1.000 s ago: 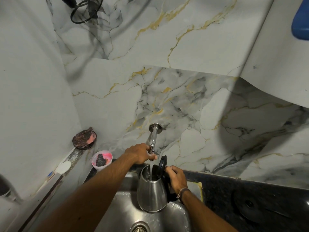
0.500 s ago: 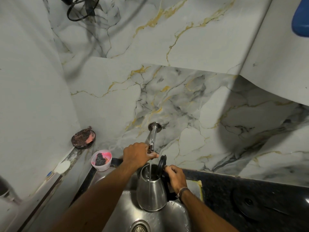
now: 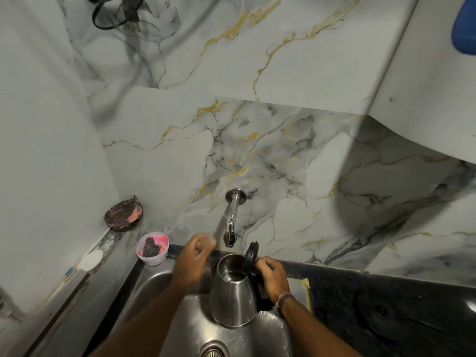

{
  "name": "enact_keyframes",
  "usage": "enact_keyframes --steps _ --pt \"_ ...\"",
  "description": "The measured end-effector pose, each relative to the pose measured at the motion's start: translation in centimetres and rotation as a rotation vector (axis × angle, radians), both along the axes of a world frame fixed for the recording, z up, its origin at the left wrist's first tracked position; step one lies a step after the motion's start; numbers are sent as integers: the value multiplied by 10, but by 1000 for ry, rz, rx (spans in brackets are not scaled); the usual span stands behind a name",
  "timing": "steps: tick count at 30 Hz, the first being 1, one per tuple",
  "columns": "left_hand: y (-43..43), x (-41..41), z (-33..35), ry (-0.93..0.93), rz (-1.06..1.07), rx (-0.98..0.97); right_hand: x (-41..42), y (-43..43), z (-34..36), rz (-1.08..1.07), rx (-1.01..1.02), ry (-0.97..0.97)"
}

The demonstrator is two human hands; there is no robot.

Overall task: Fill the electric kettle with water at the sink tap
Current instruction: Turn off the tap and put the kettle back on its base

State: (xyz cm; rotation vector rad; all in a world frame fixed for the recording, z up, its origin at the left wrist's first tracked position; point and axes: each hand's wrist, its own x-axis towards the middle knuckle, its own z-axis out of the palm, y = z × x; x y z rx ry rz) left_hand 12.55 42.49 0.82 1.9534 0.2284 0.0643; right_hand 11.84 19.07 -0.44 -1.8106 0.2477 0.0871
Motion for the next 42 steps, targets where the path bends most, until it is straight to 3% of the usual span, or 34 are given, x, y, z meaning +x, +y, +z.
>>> enact_keyframes --steps 3,8,12,22,28,36,42 --pt "5 -42 -50 158 -120 -153 -9 -8 2 8 24 -11" --pt "-27 -81 -84 161 -298 -4 -27 -20 4 41 61 -39" --pt "-56 -91 -88 40 -202 -67 -41 -33 6 86 69 -37" --pt "-123 -116 -55 -18 -86 -85 -53 -93 38 147 28 40" --pt "-185 -139 -42 -42 -33 36 -60 -146 56 142 -138 212" --pt "-316 -172 -30 -23 37 98 -88 -250 83 171 -473 237" --pt "-393 -171 -32 -13 44 108 -86 -330 77 211 -369 192"
